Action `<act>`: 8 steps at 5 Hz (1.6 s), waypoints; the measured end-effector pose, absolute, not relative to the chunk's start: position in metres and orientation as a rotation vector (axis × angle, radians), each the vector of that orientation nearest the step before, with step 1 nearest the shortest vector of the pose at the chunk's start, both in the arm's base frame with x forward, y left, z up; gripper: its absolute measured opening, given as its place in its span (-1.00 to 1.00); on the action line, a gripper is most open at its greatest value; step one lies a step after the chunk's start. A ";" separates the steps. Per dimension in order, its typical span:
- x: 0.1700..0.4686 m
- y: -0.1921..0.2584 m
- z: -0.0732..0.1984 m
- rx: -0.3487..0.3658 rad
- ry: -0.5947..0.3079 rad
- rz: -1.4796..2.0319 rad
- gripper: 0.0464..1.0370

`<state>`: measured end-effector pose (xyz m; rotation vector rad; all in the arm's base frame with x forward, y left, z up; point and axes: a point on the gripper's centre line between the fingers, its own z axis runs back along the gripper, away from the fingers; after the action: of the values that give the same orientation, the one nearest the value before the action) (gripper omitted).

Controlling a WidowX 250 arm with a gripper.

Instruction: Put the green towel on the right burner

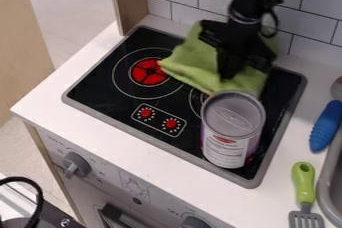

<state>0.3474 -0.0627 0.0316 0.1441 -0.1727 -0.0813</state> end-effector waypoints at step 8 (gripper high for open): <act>0.336 -0.063 0.070 0.161 -0.435 -0.206 0.39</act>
<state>0.3362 -0.0632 0.0703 0.1611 -0.4345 -0.2063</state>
